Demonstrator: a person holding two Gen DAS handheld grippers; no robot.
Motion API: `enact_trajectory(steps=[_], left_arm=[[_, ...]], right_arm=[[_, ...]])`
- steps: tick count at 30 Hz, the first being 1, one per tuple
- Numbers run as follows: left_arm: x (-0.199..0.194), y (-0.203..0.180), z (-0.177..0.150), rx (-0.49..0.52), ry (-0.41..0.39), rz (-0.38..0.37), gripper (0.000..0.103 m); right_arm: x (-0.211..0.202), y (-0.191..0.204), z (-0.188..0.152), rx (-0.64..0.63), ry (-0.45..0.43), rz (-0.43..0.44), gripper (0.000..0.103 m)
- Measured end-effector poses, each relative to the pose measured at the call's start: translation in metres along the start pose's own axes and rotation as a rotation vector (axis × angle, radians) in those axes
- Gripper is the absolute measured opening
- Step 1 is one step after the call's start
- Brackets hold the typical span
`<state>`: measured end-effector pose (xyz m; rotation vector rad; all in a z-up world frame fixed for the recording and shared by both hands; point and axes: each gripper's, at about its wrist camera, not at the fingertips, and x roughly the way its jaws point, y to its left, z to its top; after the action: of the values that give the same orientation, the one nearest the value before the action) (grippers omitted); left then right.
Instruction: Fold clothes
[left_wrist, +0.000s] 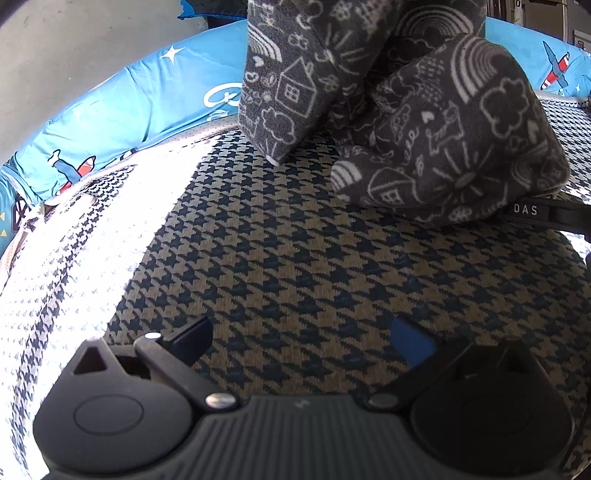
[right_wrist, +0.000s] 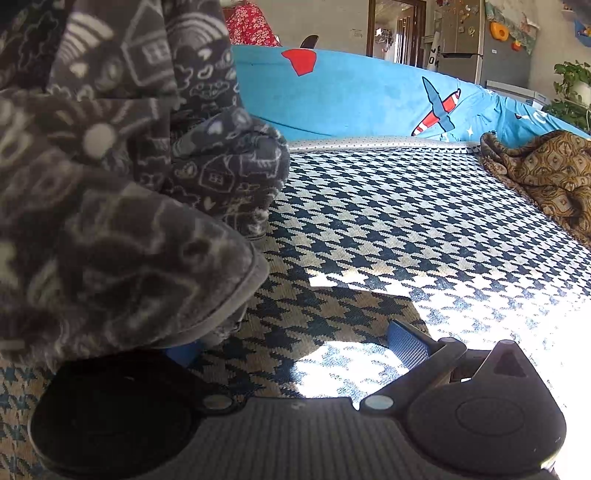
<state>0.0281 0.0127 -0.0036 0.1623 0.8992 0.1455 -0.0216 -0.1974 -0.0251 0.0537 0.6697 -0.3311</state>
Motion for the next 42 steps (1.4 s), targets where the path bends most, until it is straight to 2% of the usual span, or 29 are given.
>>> enact_trajectory(steps=[3, 22, 30, 42], left_arm=[[0.001, -0.001, -0.014, 0.012, -0.007, -0.007, 0.103], [-0.020, -0.007, -0.021, 0.007, 0.025, -0.058, 0.103], [-0.026, -0.004, -0.018, 0.000, -0.010, -0.012, 0.103], [-0.031, -0.006, -0.016, -0.015, -0.015, -0.017, 0.103]], right_arm=[[0.000, 0.000, 0.000, 0.001, 0.000, 0.001, 0.103], [0.004, -0.002, 0.002, -0.001, 0.000, -0.001, 0.103], [0.003, -0.001, 0.002, 0.001, -0.001, 0.001, 0.103], [0.004, -0.001, 0.002, 0.003, -0.001, 0.002, 0.103]])
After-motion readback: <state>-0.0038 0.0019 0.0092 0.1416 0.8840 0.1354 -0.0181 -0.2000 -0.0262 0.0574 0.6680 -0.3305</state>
